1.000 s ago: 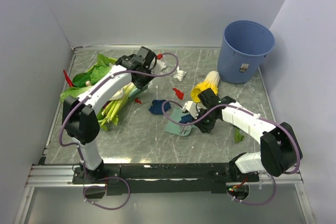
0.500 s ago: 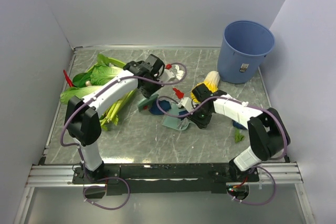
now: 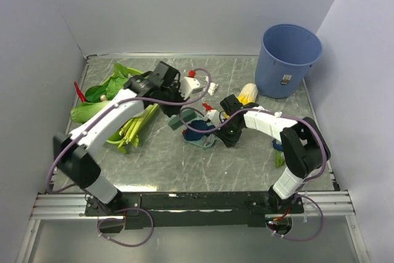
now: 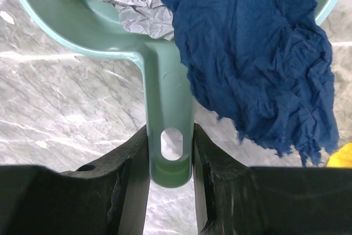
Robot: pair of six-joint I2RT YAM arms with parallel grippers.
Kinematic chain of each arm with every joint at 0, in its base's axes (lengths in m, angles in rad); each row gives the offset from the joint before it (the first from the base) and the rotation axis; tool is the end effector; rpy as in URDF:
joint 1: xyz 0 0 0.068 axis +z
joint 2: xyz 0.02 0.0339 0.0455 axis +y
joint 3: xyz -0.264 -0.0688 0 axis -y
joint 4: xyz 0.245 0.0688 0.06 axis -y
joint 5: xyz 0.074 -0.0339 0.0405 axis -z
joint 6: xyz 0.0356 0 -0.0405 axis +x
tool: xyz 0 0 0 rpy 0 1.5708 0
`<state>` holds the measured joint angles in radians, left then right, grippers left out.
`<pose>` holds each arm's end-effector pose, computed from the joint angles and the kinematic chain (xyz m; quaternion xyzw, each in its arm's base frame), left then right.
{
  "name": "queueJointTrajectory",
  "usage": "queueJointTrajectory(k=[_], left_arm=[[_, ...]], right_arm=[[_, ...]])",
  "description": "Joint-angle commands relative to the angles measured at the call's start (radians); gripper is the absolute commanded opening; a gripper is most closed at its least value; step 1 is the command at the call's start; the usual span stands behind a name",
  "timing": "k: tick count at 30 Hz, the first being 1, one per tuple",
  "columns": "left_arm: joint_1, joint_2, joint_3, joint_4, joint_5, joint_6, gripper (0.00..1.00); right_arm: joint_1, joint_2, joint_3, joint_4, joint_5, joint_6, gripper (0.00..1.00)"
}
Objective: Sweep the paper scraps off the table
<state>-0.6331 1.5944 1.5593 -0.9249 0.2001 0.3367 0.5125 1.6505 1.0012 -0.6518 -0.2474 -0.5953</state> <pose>0.2664 -0.2043 0.3396 0.4689 0.8256 -0.1384 0.2818 0.2584 0.1554 0.1717 -0.5314 0.8276 0.1166 0.1384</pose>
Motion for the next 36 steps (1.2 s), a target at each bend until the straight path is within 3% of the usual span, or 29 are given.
queueJointTrajectory(k=[1, 6, 18, 31, 36], left_arm=[[0.044, -0.103, -0.013, 0.031, -0.05, 0.013, 0.01], [0.14, -0.143, 0.015, 0.001, -0.037, -0.004, 0.01], [0.222, -0.185, -0.024, 0.06, -0.146, -0.064, 0.01], [0.23, -0.163, -0.042, 0.193, -0.085, -0.096, 0.01], [0.23, -0.171, -0.057, 0.261, -0.035, -0.226, 0.01]], right_arm=[[0.003, -0.084, -0.056, 0.07, -0.036, 0.025, 0.0], [0.003, -0.196, -0.127, 0.141, -0.076, 0.029, 0.0], [-0.014, -0.374, -0.188, 0.291, -0.168, 0.046, 0.0], [-0.071, -0.474, -0.003, 0.005, -0.253, 0.06, 0.0], [-0.143, -0.433, 0.223, -0.152, -0.253, 0.123, 0.0]])
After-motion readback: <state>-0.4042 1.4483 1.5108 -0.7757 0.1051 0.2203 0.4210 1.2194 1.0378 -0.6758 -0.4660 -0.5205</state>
